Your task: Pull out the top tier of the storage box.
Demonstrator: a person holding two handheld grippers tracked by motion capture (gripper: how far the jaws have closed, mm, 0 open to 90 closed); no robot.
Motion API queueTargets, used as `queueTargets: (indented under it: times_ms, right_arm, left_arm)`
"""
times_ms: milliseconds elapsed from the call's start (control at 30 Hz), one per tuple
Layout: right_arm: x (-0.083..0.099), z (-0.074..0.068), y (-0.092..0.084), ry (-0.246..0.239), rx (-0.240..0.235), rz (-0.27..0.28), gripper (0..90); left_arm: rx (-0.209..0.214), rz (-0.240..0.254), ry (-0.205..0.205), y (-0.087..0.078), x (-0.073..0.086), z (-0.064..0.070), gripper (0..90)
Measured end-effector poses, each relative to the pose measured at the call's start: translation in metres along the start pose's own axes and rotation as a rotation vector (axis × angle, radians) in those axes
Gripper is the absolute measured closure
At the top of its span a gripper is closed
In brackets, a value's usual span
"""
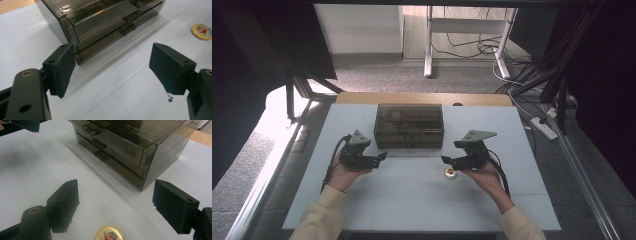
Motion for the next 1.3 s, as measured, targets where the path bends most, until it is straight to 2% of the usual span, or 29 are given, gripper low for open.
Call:
queueTargets:
  times_ms: [167,667,1300]
  right_arm:
    - [-0.001,0.002,0.007,0.001,-0.004,-0.006,22.4]
    - [-0.002,0.003,0.019,-0.005,-0.009,-0.028,24.0]
    - [-0.007,0.012,0.030,0.009,0.012,-0.009,32.1]
  left_arm:
    - [-0.007,-0.001,-0.002,0.006,-0.002,-0.004,22.1]
    - [-0.001,-0.001,-0.011,0.008,-0.002,-0.012,23.0]
    - [-0.004,0.007,-0.011,0.009,-0.002,-0.018,27.7]
Point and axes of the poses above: each handheld gripper's, and its own axes: y roughly forward along the jaws, x roughly out of its underside, z roughly to its right, the point moved 5 cm from there along y, roughly forward along the jaws, and after that the axes turned 7 degrees about z, right-handed, at the moved point
